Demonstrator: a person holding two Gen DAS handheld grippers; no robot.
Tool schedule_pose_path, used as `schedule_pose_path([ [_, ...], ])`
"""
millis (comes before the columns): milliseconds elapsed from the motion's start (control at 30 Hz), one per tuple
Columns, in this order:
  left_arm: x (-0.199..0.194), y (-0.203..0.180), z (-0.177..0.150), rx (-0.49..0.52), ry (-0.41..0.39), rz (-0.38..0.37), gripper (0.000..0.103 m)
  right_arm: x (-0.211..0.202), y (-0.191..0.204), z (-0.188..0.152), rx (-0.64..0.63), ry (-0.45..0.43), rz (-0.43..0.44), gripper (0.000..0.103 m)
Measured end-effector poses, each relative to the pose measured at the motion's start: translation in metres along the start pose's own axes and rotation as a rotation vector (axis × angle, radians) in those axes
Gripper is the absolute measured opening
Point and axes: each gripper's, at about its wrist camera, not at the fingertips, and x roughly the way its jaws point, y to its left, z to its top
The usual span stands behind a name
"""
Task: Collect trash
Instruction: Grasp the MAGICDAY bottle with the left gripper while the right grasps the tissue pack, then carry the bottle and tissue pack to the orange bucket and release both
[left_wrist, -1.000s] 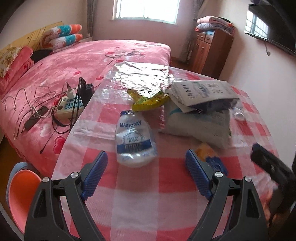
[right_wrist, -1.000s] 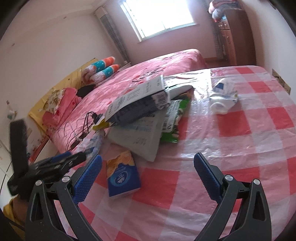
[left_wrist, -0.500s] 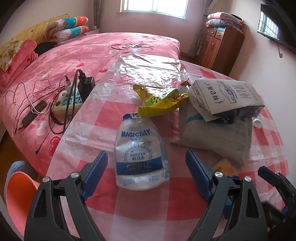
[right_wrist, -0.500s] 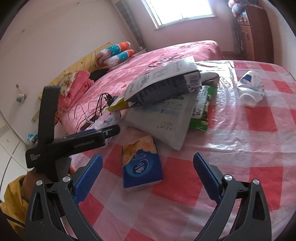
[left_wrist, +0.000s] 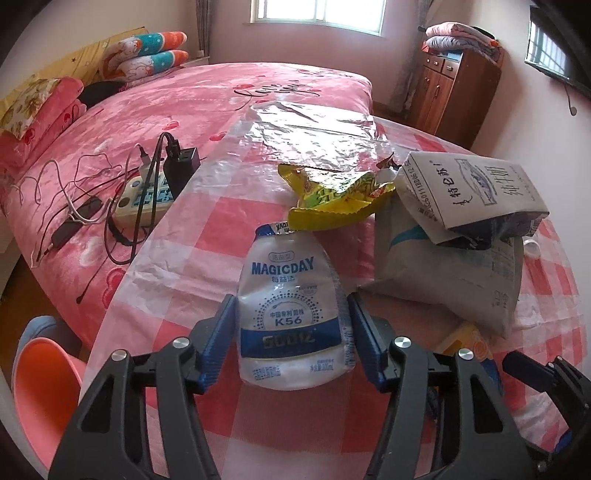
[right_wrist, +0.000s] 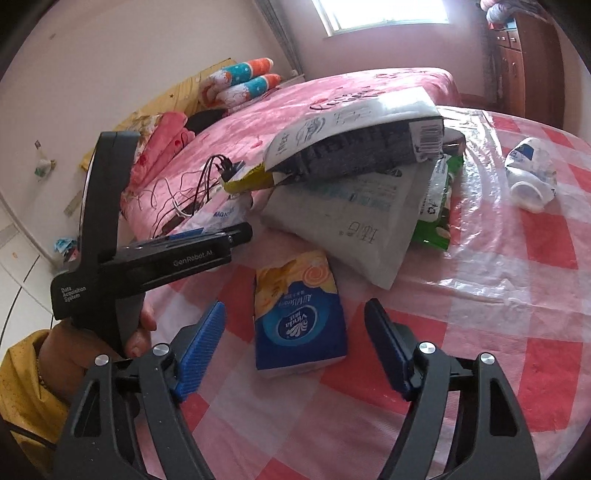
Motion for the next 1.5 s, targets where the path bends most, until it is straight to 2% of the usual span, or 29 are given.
schedule_pose_path([
  [267, -0.006, 0.001, -0.006, 0.001, -0.003, -0.015, 0.061, 0.011, 0.007, 0.002, -0.039, 0.037, -0.026, 0.077],
  [367, -0.009, 0.006, -0.009, -0.011, -0.004, -0.036, 0.061, 0.017, 0.017, 0.003, -0.084, 0.05, -0.078, 0.077],
  [467, -0.013, 0.012, -0.013, -0.024, -0.008, -0.06, 0.061, 0.02, 0.022, 0.001, -0.114, 0.055, -0.129, 0.069],
  [667, -0.027, 0.022, -0.018, -0.009, -0.043, -0.096, 0.061, 0.025, 0.026, 0.002, -0.141, 0.063, -0.17, 0.067],
  [800, -0.036, 0.032, -0.025, -0.003, -0.051, -0.119, 0.061, 0.028, 0.028, 0.002, -0.151, 0.063, -0.204, 0.062],
  [933, -0.039, 0.042, -0.032, -0.003, -0.05, -0.124, 0.061, 0.03, 0.03, 0.002, -0.158, 0.062, -0.234, 0.056],
  [1067, -0.04, 0.048, -0.037, -0.003, -0.051, -0.13, 0.061, 0.035, 0.037, 0.002, -0.196, 0.07, -0.288, 0.054],
  [1267, -0.045, 0.056, -0.043, -0.003, -0.061, -0.144, 0.061, 0.038, 0.045, -0.001, -0.23, 0.071, -0.321, 0.051],
  [1500, -0.052, 0.064, -0.049, 0.003, -0.071, -0.149, 0.061, 0.04, 0.059, -0.007, -0.301, 0.061, -0.371, 0.037],
])
